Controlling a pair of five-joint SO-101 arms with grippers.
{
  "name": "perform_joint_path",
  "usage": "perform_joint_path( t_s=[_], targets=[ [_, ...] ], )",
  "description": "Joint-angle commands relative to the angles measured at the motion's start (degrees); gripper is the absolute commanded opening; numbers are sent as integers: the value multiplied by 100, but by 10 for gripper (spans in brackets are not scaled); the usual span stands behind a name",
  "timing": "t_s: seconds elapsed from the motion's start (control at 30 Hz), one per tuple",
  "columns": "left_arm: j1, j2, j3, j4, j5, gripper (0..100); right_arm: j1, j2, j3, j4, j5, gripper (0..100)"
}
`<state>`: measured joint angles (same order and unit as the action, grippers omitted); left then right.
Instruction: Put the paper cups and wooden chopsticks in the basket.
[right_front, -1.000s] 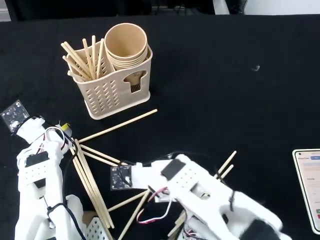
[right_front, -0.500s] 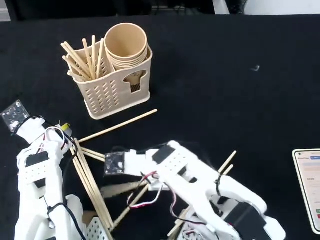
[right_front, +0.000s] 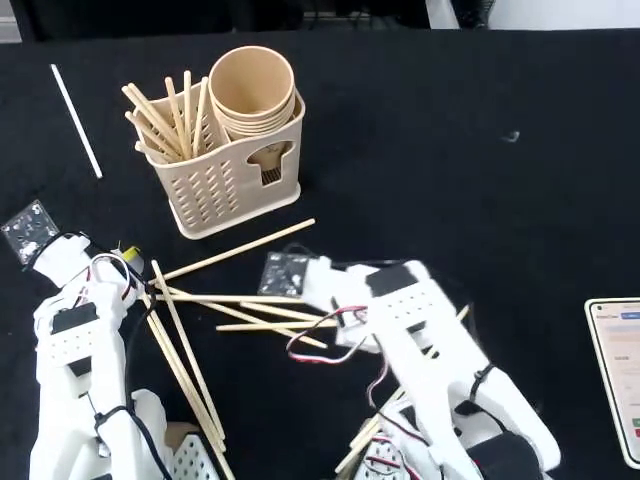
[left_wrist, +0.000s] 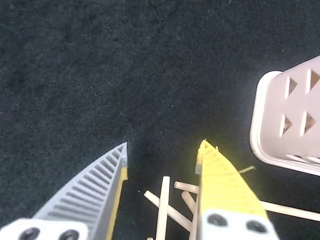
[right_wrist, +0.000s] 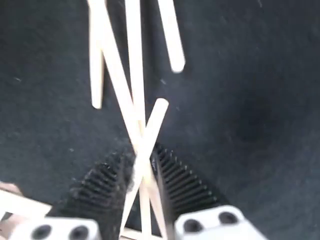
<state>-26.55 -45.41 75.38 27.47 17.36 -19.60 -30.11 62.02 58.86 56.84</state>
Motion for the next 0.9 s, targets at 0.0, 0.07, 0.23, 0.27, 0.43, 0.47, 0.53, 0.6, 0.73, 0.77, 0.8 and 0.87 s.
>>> perform_joint_path(
  t_s=[0.0, 0.07, 0.23, 0.27, 0.43, 0.47, 0.53, 0.6, 0.73, 0.77, 0.8, 0.87],
  targets=[
    [-66, -105, -84, -88, 9, 227, 229, -4, -4, 9, 88, 16],
    [-66, -105, -84, -88, 9, 227, 229, 110, 31, 53, 62, 68],
    [-66, -105, -84, -88, 9, 227, 211, 189, -13, 9, 79, 268],
    [-66, -105, -84, -88, 9, 227, 185, 189, -48, -44, 79, 267],
    [-66, -105, -84, -88, 9, 227, -123, 233, -92, -246, 53, 249],
    [-66, -105, -84, -88, 9, 227, -185, 233, -101, -246, 53, 248],
    [-66, -105, -84, -88, 9, 227, -264, 233, -101, -281, 53, 248],
    [-66, -105, -84, -88, 9, 227, -316, 242, -75, -352, 53, 248],
    [-66, -105, -84, -88, 9, 227, -501, 435, -101, -360, 53, 248],
    [-66, -105, -84, -88, 9, 227, -563, 549, -127, -369, 53, 248],
    [-66, -105, -84, -88, 9, 227, -598, 681, -145, -413, 53, 248],
    [-66, -105, -84, -88, 9, 227, -624, 998, -198, -703, 9, 248]
  ],
)
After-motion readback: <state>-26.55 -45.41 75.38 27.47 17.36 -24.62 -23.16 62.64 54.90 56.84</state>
